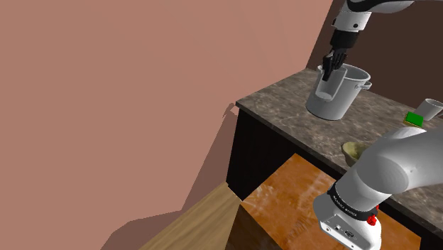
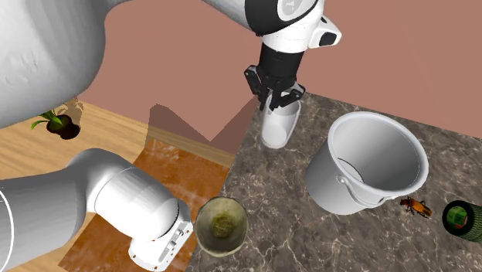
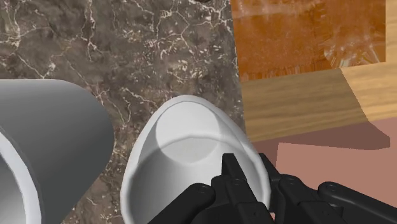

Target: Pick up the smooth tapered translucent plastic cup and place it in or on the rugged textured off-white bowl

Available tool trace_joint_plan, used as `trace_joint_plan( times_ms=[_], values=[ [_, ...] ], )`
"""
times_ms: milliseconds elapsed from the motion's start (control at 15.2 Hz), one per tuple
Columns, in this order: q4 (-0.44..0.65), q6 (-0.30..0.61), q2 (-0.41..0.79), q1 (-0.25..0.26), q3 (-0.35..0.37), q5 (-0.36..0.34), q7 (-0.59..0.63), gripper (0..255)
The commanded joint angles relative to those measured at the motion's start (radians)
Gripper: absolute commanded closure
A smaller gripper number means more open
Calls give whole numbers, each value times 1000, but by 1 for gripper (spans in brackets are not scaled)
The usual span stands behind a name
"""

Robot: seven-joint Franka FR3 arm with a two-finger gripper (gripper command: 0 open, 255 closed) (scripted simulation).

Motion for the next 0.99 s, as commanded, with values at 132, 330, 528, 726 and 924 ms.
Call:
trace_joint_plan(
  times_ms=[132, 330, 528, 726, 924],
  values=[
    [-66, -78, -144, -37, 19, -29, -3, 255],
    [-114, -148, -262, -70, 32, -49, -14, 255],
    [-151, -226, -377, -105, 43, -66, -31, 255],
    [-175, -312, -487, -139, 51, -83, -56, 255],
    [-187, -403, -590, -173, 57, -100, -87, 255]
  ],
)
